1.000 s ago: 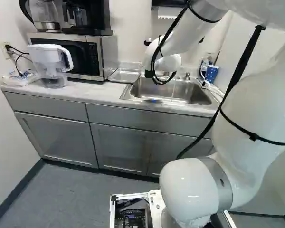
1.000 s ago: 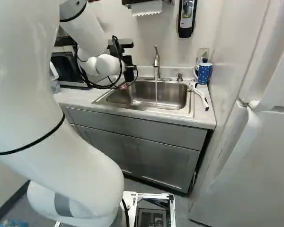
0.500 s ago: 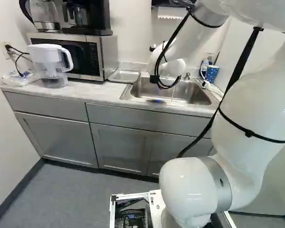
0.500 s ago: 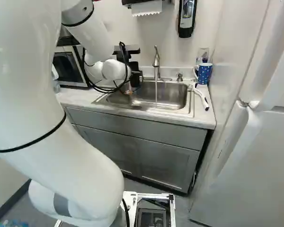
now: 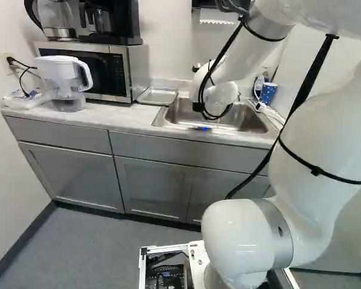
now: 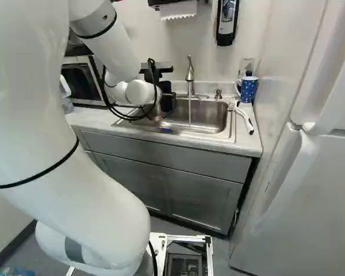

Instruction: Rinse the cup and place it in the tray

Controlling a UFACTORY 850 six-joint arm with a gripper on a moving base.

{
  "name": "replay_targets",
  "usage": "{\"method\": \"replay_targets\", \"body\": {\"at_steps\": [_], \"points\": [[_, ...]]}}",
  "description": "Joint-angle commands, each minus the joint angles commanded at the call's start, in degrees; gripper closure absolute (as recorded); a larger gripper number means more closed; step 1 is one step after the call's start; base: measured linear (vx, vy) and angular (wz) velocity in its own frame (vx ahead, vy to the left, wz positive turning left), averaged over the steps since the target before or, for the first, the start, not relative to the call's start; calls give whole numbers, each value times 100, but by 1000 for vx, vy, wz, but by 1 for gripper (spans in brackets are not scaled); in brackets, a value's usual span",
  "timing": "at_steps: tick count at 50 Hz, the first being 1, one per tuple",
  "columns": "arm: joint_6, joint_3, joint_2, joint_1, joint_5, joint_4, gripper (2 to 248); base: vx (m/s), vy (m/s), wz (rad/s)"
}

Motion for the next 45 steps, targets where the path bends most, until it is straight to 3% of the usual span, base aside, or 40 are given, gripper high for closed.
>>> {"method": "replay_targets", "body": {"at_steps": [45], "points": [[0,65,-54,-247,-20,40,125,0,0,0]]}}
